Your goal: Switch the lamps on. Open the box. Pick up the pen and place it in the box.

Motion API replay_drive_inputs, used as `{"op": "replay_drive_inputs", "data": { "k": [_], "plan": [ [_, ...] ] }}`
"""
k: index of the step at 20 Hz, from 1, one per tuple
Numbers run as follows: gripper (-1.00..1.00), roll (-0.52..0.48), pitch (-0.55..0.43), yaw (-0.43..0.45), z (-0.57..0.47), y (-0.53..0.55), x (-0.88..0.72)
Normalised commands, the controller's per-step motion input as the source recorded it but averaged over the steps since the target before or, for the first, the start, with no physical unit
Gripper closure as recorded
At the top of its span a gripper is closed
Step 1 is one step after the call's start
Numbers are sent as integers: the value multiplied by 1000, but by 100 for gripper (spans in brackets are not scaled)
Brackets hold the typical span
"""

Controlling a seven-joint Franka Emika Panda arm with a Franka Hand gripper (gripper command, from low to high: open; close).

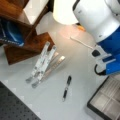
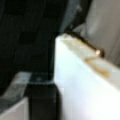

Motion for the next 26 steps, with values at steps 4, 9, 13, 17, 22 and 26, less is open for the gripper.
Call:
{"op": "replay_drive_inputs", "data": {
  "k": [4, 9, 13, 17, 22, 26],
  "plan": [
    [100, 103, 167, -102, 0, 315, 17],
    [-100, 62, 130, -120, -10, 373, 4],
    [-100, 13, 91, -94, -40, 321, -23],
    [-100, -10, 56, -92, -87, 222, -23],
    [-100, 6, 47, -99, -48, 96, -7],
    [-100, 6, 33, -105, -38, 68, -29]
  ]
}}
